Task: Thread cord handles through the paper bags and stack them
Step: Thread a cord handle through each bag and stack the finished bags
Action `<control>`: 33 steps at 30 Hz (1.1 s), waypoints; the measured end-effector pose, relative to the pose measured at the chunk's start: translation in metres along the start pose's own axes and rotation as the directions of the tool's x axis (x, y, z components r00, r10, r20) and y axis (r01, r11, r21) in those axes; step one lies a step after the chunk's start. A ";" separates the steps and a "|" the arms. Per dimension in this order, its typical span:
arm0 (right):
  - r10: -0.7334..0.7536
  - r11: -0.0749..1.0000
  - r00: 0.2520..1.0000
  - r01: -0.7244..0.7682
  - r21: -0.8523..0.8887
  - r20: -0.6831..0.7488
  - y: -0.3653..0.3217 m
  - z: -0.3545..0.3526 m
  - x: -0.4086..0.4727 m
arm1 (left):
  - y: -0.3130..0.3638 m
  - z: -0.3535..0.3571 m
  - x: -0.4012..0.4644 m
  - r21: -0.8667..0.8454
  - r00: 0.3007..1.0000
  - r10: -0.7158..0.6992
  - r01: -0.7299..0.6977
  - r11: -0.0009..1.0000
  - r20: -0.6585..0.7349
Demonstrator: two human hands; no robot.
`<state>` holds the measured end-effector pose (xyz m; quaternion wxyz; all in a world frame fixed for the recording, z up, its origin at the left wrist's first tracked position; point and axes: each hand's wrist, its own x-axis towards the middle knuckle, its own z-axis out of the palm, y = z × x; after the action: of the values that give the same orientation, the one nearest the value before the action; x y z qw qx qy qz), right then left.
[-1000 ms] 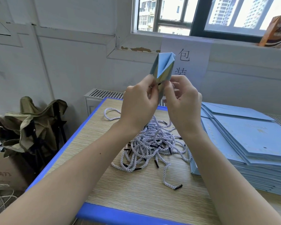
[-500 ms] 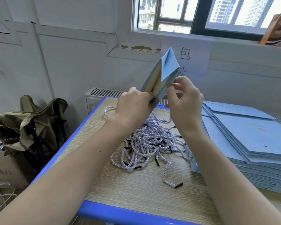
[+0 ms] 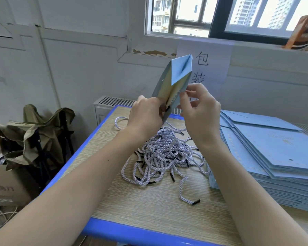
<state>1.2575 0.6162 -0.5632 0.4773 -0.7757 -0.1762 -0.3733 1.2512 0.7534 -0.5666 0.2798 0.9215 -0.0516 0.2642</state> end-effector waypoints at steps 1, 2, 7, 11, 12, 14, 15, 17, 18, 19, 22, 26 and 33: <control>-0.009 1.000 1.000 0.009 -0.009 -0.006 0.000 0.000 0.000 | -0.001 0.001 0.001 -0.018 1.000 0.013 -0.014 1.000 -0.022; -0.017 1.000 1.000 0.017 -0.019 -0.013 -0.001 -0.001 0.000 | -0.002 0.003 0.001 -0.030 0.998 0.021 -0.022 0.999 -0.051; -0.022 0.998 1.000 0.021 -0.067 -0.020 0.001 -0.003 0.000 | 0.003 0.002 -0.001 -0.047 0.977 0.125 -0.135 0.990 -0.175; 0.002 0.998 1.000 -0.004 -0.069 -0.025 0.004 -0.003 0.002 | 0.006 0.001 -0.004 -0.043 0.943 0.249 -0.264 0.964 -0.223; 0.006 0.998 1.000 -0.008 -0.065 -0.029 0.004 -0.004 0.003 | 0.006 0.002 -0.003 -0.019 0.936 0.272 -0.283 0.959 -0.223; 0.008 0.999 0.999 -0.009 -0.051 -0.035 0.004 -0.005 0.003 | 0.008 0.002 -0.005 0.006 0.928 0.307 -0.312 0.950 -0.211; 0.008 0.999 0.999 -0.010 -0.040 -0.036 0.003 -0.005 0.004 | 0.010 0.001 -0.006 0.017 0.924 0.323 -0.327 0.945 -0.204; 0.008 1.000 0.999 -0.009 -0.026 -0.036 0.003 -0.005 0.003 | 0.011 0.000 -0.006 0.030 0.917 0.347 -0.348 0.937 -0.199; 0.005 1.000 0.999 -0.006 -0.022 -0.033 0.002 -0.005 0.003 | 0.011 -0.001 -0.006 0.029 0.913 0.354 -0.355 0.934 -0.202; 0.000 1.000 1.000 -0.001 -0.017 -0.030 0.002 -0.005 0.003 | 0.010 0.000 -0.006 0.029 0.910 0.360 -0.362 0.932 -0.207; -0.031 1.000 0.999 0.031 0.000 -0.022 -0.002 -0.005 0.003 | 0.006 0.001 -0.003 0.041 0.899 0.364 -0.365 0.930 -0.243; -0.037 0.999 0.999 0.037 0.022 -0.006 -0.005 -0.004 0.001 | 0.007 0.004 -0.001 0.021 0.889 0.376 -0.384 0.923 -0.262; -0.024 0.999 1.000 0.024 0.036 -0.001 -0.001 -0.005 0.001 | 0.008 0.010 -0.003 -0.042 0.893 0.373 -0.395 0.918 -0.252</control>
<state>1.2554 0.6127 -0.5604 0.4866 -0.7650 -0.1919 -0.3758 1.2515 0.7412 -0.5710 0.2683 0.8408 -0.2106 0.4203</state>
